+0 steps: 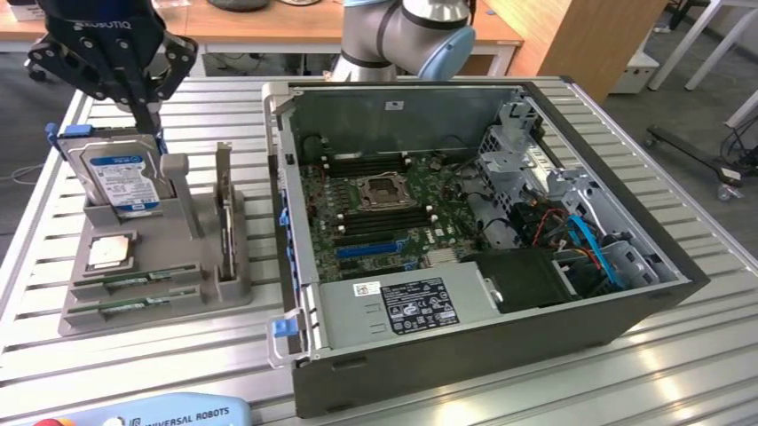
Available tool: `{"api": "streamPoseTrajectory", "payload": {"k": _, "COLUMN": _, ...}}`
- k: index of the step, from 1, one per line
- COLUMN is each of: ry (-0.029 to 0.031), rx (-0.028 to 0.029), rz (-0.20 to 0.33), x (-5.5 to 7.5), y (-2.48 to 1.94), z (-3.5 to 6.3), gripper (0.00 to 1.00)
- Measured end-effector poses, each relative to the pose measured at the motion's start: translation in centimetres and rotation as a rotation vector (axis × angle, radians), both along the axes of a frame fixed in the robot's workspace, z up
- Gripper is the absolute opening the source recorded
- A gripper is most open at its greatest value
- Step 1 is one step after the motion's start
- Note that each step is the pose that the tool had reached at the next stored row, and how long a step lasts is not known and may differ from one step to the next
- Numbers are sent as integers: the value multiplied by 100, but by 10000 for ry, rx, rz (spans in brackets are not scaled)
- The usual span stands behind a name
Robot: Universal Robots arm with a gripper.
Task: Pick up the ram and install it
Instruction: 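Reach for the ram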
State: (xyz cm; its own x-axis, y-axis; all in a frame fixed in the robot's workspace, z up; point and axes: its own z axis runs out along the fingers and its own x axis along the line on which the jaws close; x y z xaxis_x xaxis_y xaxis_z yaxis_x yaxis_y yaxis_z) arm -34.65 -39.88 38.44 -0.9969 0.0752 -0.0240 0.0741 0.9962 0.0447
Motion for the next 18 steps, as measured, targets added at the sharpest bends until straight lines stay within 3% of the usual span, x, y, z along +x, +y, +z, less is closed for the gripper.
{"api": "streamPoseTrajectory", "payload": {"k": 11, "ry": 0, "rx": 0, "rz": 0, "x": -249, "y": 0, "z": -9, "gripper": 10}}
{"api": "streamPoseTrajectory", "payload": {"k": 18, "ry": -1, "rx": 0, "rz": -1, "x": -276, "y": -1, "z": -11, "gripper": 10}}
